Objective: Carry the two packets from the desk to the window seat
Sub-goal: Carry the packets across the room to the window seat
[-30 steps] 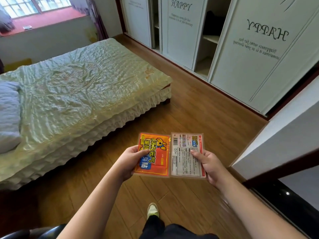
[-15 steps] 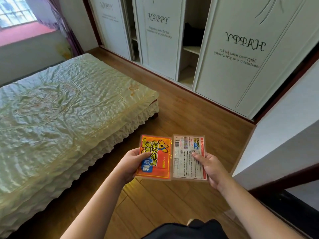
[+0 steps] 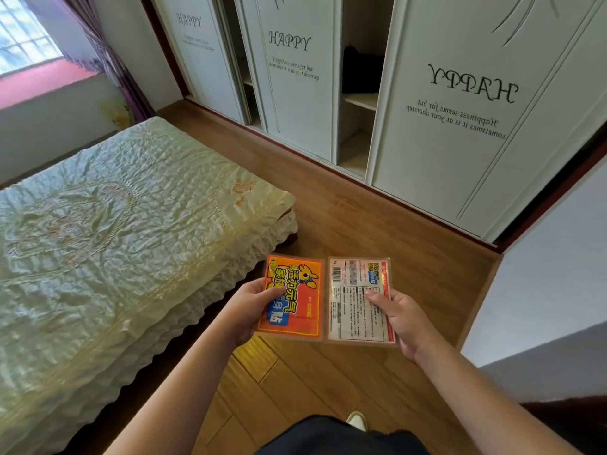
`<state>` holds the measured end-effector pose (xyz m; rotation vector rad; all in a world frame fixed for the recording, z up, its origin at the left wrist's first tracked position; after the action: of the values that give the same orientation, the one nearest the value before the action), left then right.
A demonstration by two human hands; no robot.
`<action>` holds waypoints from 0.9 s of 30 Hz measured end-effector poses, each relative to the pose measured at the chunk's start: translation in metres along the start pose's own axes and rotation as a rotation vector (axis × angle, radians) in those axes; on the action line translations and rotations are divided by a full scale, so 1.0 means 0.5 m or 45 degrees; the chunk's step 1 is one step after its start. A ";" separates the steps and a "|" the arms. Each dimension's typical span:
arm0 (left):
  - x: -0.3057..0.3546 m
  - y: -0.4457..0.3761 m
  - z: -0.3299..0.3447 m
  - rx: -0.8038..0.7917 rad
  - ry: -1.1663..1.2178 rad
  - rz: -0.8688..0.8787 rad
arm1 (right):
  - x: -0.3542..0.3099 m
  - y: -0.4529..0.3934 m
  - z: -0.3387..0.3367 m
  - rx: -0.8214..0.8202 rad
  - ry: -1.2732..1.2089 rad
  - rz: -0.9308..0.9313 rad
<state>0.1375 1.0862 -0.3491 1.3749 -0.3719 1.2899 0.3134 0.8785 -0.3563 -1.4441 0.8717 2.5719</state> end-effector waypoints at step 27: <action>0.320 -0.469 -0.147 -0.078 0.323 0.034 | -0.342 -0.481 -0.091 0.078 0.056 0.024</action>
<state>0.3501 1.2883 -0.3527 1.1420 -0.2534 1.4439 0.5208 1.0928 -0.3438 -1.4883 0.9659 2.5116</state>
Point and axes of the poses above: each hand's wrist, its own y-axis away from the middle knuckle, its own z-axis out of the palm, x = y × z, the point moved 7 cm from there along -y, towards the middle knuckle, and after that the axes turned 15 degrees about -x, right-handed, at the moved point
